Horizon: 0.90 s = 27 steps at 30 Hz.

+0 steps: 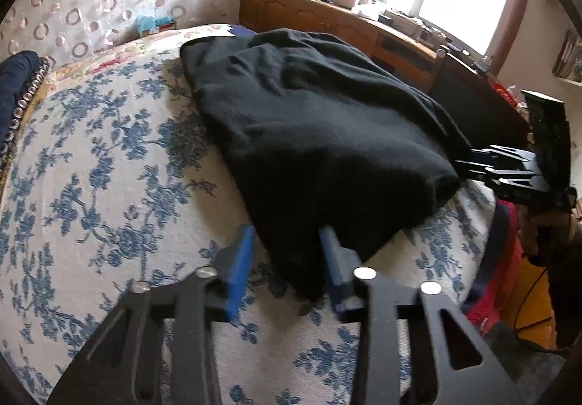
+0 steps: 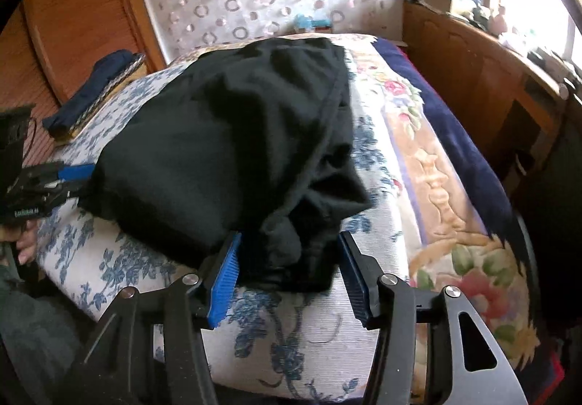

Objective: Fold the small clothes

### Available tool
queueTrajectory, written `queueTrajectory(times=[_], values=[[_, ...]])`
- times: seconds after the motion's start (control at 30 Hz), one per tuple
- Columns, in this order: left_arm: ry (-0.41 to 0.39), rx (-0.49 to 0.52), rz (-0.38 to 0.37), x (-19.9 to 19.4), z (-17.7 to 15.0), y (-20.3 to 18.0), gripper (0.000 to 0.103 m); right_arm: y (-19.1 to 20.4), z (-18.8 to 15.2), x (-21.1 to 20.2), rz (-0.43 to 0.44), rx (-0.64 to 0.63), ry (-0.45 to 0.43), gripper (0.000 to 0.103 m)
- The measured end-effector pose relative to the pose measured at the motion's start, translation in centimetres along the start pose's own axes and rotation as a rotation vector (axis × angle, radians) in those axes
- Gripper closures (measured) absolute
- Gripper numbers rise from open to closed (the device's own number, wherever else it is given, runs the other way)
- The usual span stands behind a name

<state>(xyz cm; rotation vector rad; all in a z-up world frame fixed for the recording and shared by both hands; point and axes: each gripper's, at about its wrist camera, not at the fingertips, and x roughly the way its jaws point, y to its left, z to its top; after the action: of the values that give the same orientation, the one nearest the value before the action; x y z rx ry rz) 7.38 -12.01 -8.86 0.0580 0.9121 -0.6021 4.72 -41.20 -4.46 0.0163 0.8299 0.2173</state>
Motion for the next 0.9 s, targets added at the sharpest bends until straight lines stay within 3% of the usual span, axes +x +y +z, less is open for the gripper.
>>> queueTrajectory(times=[0.17, 0.33, 0.57, 0.73, 0.9], values=[[0.005, 0.020, -0.038, -0.2, 0.1, -0.7, 0.099, -0.4, -0.1, 0.3, 0.038, 0.004, -0.011, 0.091], [-0.142, 0.026, -0.017, -3.4, 2.5, -1.2, 0.100, -1.1, 0.5, -1.5, 0.080, 0.023, -0.112, 0.093], [-0.255, 0.034, 0.031, -4.8, 9.2, 0.2, 0.100, -2.5, 6.1, -3.7, 0.104, 0.031, -0.276, 0.094], [-0.268, 0.002, 0.094, -2.8, 14.1, 2.8, 0.100, -3.4, 11.1, -2.2, 0.107, 0.013, -0.316, 0.094], [-0.232, -0.056, 0.117, 0.3, 17.2, 5.7, 0.100, -4.1, 15.5, 1.6, 0.099, -0.013, -0.288, 0.094]])
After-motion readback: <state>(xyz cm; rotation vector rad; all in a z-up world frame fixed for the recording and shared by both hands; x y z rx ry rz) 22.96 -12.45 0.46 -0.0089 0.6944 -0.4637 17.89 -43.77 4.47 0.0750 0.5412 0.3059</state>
